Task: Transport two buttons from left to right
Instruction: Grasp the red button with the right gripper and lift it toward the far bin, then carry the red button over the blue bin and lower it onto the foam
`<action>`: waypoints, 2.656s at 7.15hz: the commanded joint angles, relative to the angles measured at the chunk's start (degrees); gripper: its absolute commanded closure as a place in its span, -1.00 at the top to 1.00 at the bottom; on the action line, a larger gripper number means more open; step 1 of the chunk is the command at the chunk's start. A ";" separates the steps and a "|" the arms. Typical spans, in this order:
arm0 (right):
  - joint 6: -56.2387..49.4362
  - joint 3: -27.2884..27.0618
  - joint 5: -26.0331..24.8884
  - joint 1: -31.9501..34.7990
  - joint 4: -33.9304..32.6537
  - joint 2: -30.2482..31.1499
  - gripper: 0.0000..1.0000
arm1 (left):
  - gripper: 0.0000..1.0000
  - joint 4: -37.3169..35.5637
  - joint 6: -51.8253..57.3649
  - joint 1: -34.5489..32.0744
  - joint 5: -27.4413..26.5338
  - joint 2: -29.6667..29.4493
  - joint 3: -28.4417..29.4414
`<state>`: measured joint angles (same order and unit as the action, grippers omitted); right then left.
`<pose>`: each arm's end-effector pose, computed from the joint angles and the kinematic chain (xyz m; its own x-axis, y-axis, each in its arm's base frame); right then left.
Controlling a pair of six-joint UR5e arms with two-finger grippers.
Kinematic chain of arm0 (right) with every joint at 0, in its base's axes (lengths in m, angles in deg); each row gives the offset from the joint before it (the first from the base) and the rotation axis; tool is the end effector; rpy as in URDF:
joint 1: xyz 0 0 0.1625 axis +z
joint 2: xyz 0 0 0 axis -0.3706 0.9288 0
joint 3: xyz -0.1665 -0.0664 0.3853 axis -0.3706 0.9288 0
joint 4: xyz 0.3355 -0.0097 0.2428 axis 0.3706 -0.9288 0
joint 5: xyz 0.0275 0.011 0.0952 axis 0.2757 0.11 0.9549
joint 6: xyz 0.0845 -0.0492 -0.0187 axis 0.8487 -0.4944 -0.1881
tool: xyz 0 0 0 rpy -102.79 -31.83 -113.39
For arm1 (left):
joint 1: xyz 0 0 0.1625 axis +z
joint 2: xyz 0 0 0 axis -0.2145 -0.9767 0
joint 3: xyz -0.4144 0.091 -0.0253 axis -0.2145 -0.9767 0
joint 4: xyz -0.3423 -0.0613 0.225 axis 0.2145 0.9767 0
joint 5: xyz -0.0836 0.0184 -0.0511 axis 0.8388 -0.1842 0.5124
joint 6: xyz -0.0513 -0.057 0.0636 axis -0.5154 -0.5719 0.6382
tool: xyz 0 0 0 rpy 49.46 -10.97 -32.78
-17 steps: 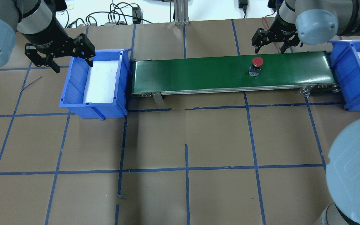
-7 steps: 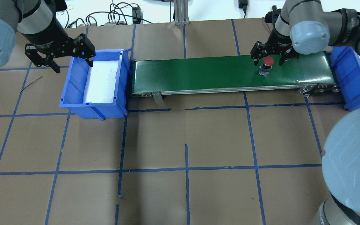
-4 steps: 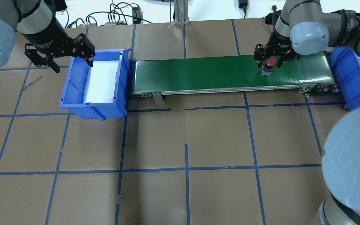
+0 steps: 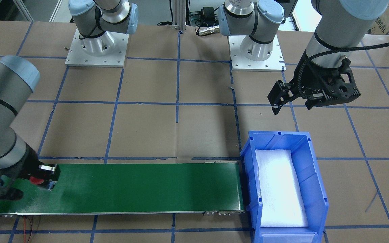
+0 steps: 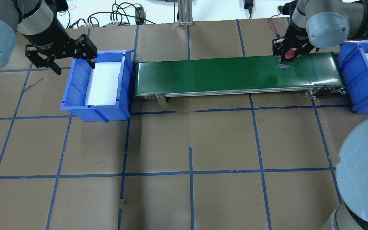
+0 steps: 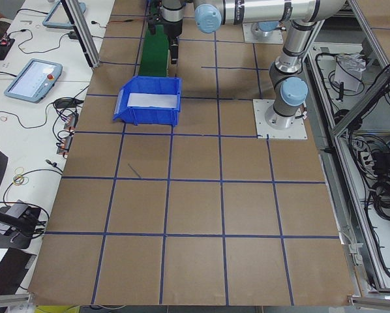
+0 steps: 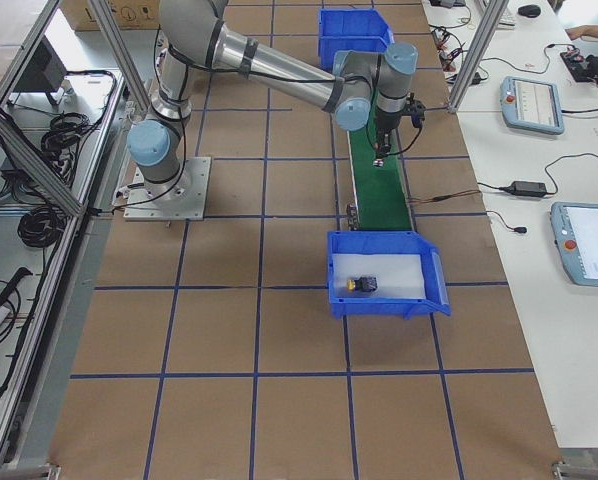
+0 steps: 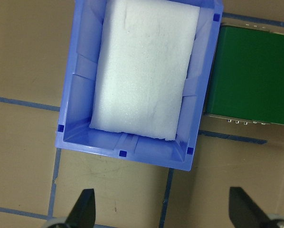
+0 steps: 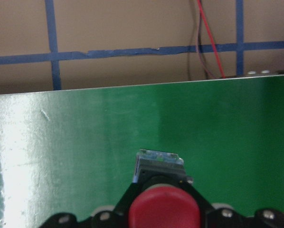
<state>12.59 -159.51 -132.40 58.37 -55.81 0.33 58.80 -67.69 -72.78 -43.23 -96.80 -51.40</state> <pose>0.0133 -0.6697 0.3390 -0.9960 0.0648 0.0608 0.0611 0.9962 -0.0616 -0.0866 -0.5319 0.4721 -0.9847 -0.1737 -0.0154 -0.1723 0.9827 -0.0684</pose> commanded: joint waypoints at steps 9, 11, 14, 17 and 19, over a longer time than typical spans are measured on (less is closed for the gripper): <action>-44.62 9.23 11.43 -33.63 -3.64 -8.15 -0.75 | 1.00 0.00 0.00 0.00 0.00 0.05 0.00; -43.73 8.80 11.43 -29.34 -5.74 -8.77 -0.74 | 1.00 -0.09 0.00 -0.09 0.00 -0.04 0.00; -43.72 6.87 8.90 -28.79 -7.68 -11.94 -0.72 | 1.00 0.00 0.00 0.00 0.09 0.05 0.09; -43.64 6.60 4.59 -28.79 -7.68 -12.30 -0.66 | 1.00 0.00 0.00 -0.09 0.09 -0.04 0.00; -43.63 6.51 4.92 -28.79 -7.86 -12.64 -0.64 | 1.00 -0.09 0.00 -0.09 0.00 -0.04 0.09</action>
<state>-31.06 -152.93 -127.52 29.58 -63.59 -12.14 58.75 -67.68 -72.82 -43.21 -96.81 -51.35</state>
